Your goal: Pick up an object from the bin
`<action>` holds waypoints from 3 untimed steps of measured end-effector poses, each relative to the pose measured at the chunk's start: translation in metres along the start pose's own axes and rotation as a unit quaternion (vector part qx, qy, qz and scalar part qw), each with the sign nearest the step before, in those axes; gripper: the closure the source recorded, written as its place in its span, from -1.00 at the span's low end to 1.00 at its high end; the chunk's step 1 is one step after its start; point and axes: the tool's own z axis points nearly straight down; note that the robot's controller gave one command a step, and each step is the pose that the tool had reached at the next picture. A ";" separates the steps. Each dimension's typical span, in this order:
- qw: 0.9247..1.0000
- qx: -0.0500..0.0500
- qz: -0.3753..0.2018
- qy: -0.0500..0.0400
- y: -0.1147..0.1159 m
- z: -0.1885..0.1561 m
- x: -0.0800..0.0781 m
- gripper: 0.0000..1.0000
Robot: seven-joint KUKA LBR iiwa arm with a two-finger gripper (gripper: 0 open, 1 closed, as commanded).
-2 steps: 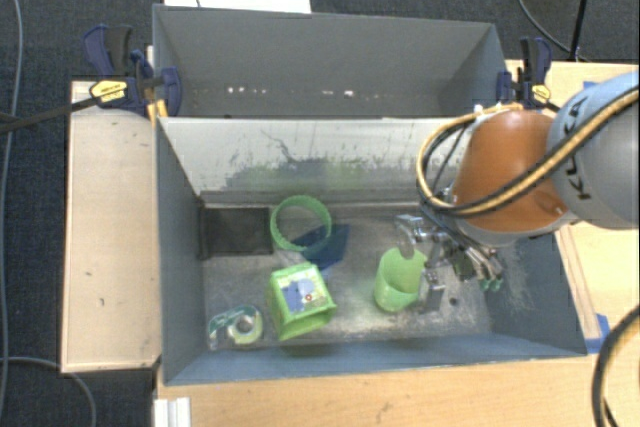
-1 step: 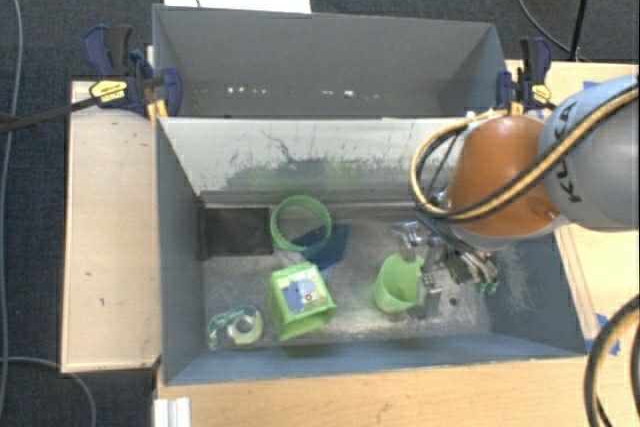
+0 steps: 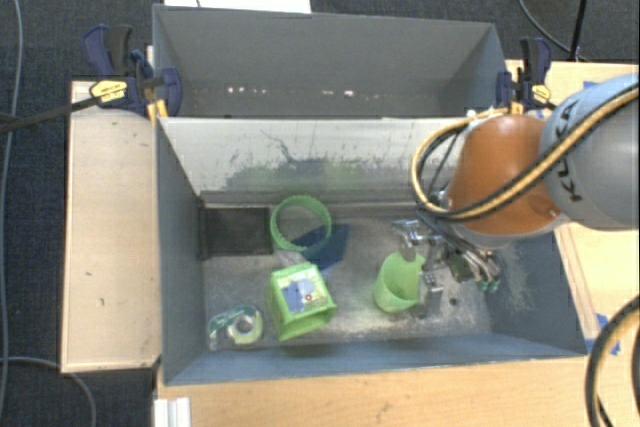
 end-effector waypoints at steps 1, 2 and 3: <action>1.000 -0.003 -0.001 0.002 -0.003 -0.039 0.007 1.00; 1.000 0.000 0.005 -0.007 0.001 -0.049 0.006 1.00; 1.000 -0.004 0.002 0.008 0.004 -0.055 0.007 1.00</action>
Offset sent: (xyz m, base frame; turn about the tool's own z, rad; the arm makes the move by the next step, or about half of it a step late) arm -0.0172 0.0103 -0.0293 0.0371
